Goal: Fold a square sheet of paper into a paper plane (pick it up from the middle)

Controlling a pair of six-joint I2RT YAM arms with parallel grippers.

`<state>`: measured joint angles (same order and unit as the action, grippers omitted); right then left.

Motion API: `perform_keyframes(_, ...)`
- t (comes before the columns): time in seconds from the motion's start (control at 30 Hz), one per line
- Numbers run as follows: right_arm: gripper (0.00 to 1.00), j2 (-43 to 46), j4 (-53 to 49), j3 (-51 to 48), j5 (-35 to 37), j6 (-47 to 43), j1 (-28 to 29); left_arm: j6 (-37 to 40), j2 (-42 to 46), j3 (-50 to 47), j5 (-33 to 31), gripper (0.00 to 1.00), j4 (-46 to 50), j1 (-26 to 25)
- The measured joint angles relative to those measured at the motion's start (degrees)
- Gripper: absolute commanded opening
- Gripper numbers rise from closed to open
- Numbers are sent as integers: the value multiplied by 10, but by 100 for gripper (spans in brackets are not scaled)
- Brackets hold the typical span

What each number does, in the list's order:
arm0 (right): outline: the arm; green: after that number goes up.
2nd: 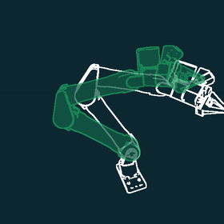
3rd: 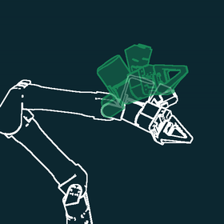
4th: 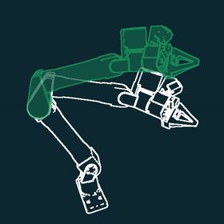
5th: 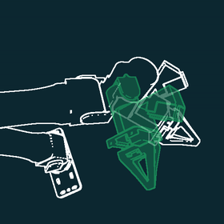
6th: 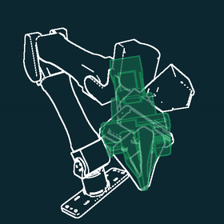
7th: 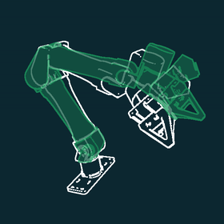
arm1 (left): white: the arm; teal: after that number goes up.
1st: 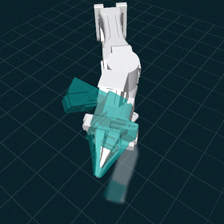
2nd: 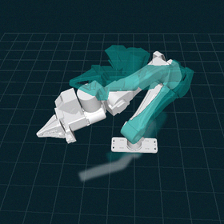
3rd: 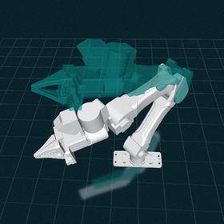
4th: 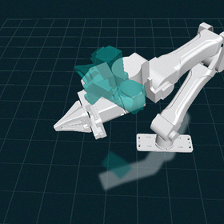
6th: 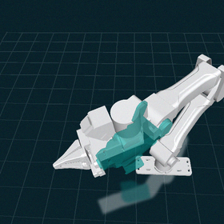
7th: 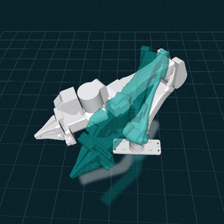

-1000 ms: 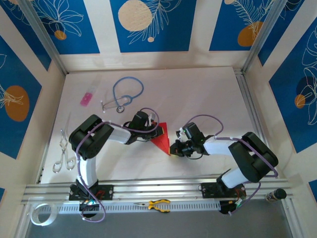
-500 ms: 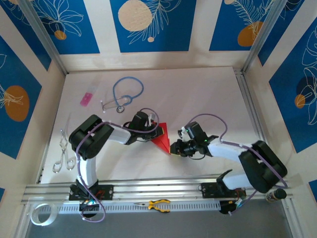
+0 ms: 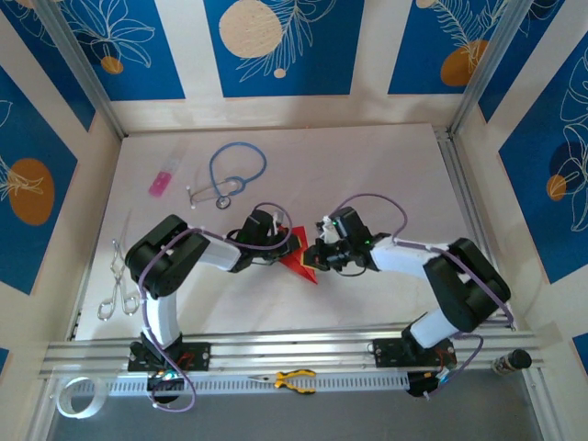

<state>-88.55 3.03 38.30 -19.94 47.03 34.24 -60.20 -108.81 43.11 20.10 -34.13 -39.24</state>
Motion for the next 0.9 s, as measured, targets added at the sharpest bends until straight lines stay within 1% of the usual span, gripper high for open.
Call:
perform_keyframes(0.17, 1, -43, 3, 20, 7, 0, 5, -4, 0, 0, -2, 3, 0, -1)
perform_keyframes(0.37, 1, -60, -5, 22, 22, -1, 5, -8, 0, 0, -2, 3, 0, -1)
perform_keyframes(0.6, 1, -62, 2, -1, 26, 0, 5, -8, 0, 0, -2, 2, 0, -1)
perform_keyframes(0.73, 1, -60, 25, -20, 26, 0, 6, -8, 0, 0, -3, 2, 0, -1)
perform_keyframes(0.9, 1, -44, 37, -40, 29, 0, 6, -8, 0, 0, -3, 2, 0, -1)
